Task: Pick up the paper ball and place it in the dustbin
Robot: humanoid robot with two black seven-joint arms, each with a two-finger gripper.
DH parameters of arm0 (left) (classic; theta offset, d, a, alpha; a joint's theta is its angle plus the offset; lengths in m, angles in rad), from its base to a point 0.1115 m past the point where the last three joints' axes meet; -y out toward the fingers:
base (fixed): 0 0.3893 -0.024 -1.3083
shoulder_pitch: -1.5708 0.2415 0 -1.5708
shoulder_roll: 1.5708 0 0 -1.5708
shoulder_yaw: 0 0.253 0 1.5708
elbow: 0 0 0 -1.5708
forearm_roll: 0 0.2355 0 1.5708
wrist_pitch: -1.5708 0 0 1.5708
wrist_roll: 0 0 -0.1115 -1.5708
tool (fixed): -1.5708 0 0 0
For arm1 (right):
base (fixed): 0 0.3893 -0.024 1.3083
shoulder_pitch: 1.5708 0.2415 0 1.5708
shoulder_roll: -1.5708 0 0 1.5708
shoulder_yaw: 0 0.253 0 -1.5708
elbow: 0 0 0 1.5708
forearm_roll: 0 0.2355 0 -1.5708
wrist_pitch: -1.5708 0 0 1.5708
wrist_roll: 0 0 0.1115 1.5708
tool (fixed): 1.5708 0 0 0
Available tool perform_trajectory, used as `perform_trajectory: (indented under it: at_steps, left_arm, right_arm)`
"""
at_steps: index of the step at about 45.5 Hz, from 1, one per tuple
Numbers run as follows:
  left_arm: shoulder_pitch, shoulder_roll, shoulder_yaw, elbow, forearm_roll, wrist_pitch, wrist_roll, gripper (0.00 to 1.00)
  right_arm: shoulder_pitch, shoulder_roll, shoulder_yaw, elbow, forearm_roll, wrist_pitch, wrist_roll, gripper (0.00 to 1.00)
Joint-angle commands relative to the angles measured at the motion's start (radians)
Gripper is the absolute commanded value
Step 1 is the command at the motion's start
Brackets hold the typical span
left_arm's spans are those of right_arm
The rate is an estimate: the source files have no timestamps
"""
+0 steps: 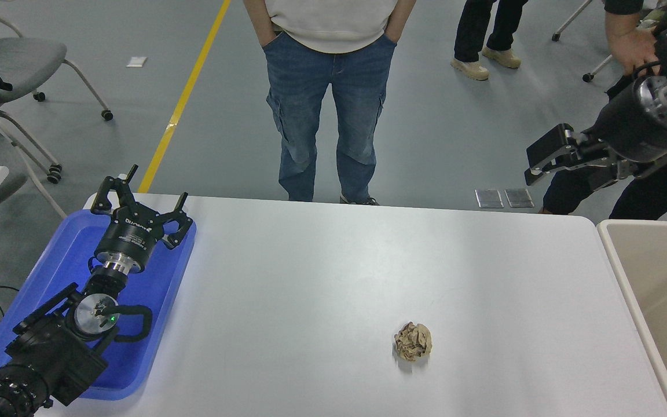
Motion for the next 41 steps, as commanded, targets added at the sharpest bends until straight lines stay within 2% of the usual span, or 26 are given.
perform_trajectory:
  at_steps: [1, 41]
  left_arm:
    - [0.0, 0.0, 0.0, 0.0, 0.0, 0.0, -0.001, 1.0]
    - [0.0, 0.0, 0.0, 0.0, 0.0, 0.0, -0.001, 1.0]
  right_arm:
    - [0.001, 0.0, 0.0, 0.001, 0.0, 0.0, -0.001, 1.0]
    - [-0.024, 0.003, 0.004, -0.007, 0.0, 0.0, -0.001, 1.0]
